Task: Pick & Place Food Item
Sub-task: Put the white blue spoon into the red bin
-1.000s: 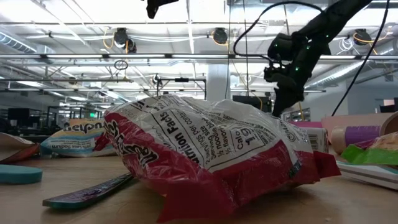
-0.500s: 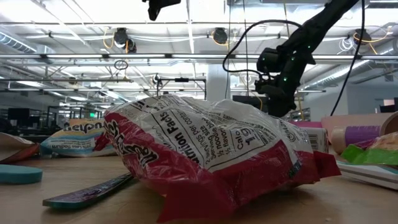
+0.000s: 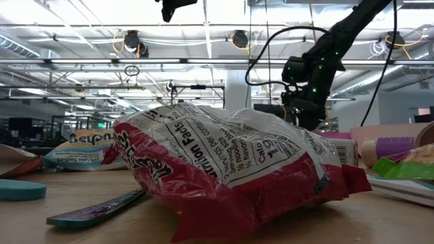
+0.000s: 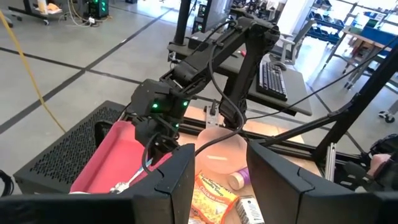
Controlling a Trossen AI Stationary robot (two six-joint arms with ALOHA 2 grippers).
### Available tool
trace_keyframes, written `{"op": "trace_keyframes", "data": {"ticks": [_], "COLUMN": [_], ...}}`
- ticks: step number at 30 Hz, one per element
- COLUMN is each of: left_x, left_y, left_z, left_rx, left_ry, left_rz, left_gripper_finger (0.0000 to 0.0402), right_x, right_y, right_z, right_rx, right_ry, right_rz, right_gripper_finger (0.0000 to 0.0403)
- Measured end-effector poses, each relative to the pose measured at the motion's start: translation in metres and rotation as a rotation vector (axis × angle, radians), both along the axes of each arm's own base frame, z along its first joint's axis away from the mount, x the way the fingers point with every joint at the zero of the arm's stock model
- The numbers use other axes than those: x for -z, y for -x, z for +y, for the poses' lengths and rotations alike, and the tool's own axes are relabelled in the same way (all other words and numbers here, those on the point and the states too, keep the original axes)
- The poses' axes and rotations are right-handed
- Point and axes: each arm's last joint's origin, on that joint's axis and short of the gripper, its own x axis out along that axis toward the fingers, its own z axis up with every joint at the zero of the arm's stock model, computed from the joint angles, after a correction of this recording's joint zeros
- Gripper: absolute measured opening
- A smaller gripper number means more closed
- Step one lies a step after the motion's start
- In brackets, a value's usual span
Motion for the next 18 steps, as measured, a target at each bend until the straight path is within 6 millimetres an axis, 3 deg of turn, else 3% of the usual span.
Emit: {"op": "trace_keyframes", "data": {"ticks": [10, 18], "left_x": [0.000, 0.001], "left_y": [0.000, 0.000], "left_z": [0.000, 0.000], "left_rx": [0.000, 0.000], "left_ry": [0.002, 0.005], "left_rz": [0.001, 0.006], "left_gripper_finger": [0.0154, 0.0154], "right_x": [-0.004, -0.003], "right_y": [0.003, 0.012], "right_z": [-0.015, -0.020], "right_rx": [0.102, 0.093], "right_ry": [0.045, 0.053], "right_rz": [-0.086, -0.057], "right_gripper_finger": [0.0021, 0.0021]}}
